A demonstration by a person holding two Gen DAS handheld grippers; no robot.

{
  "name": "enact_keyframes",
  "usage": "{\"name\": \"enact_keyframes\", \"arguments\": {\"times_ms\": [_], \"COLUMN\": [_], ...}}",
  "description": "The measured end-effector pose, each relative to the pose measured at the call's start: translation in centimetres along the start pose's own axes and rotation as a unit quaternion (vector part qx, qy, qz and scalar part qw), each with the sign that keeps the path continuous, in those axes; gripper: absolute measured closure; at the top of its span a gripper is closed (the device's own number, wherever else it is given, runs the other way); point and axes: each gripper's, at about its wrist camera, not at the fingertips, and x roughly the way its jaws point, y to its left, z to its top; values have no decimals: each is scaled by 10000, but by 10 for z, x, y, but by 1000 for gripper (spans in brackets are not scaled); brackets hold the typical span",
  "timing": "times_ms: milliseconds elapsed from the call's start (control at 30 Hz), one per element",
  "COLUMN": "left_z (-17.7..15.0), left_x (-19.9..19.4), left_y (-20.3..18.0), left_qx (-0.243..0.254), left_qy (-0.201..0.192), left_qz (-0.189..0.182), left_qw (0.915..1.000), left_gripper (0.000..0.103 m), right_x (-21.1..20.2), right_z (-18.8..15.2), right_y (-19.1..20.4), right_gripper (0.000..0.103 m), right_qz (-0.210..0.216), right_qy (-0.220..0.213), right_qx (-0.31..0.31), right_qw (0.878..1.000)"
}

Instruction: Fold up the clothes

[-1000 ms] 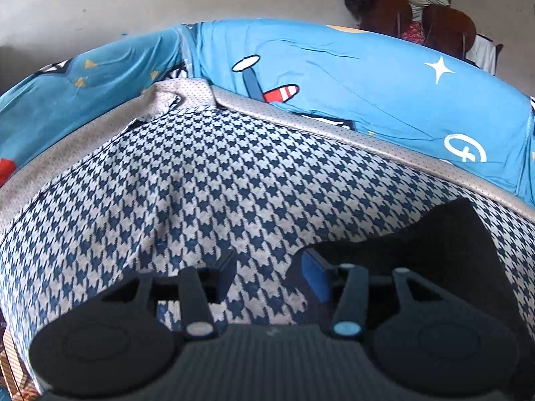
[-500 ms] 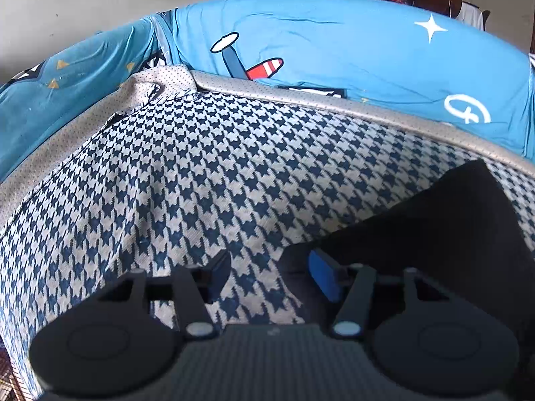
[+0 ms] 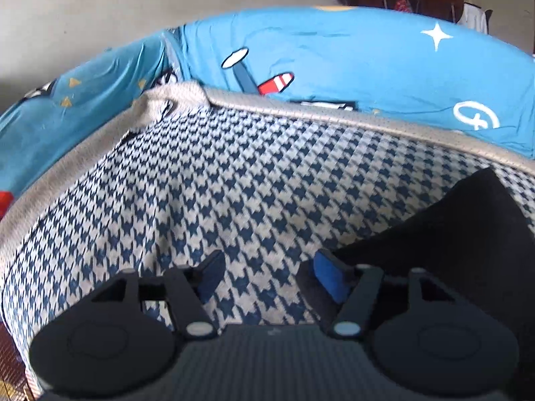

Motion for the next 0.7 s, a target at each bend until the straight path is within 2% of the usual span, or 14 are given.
{"name": "enact_keyframes", "arguments": {"times_ms": [133,200,300,600,700], "left_z": [4,4,1,-2,-4], "left_x": [-3,-1,2,13,20], "left_y": [-6,-12,-16,-4,2], "left_qx": [-88,32,231,193,40], "left_qy": [100,159,224,402,517], "left_qz": [-429,-462,-399,-272,-240], "left_qw": [9990,9988,9987,9986,9984], "left_gripper": [40,40,39,34,29], "right_x": [-2,-1,4,17,24], "right_z": [-4,-10,-21,-44,-51], "right_y": [18,28,42,69,72], "right_gripper": [60,60,60,61,66], "right_qz": [443,630,844,1060,1185], "right_qy": [-2,70,226,443,695], "right_qx": [-232,-382,-563,-993,-1013], "right_qw": [9987,9973,9946,9884,9853]}}
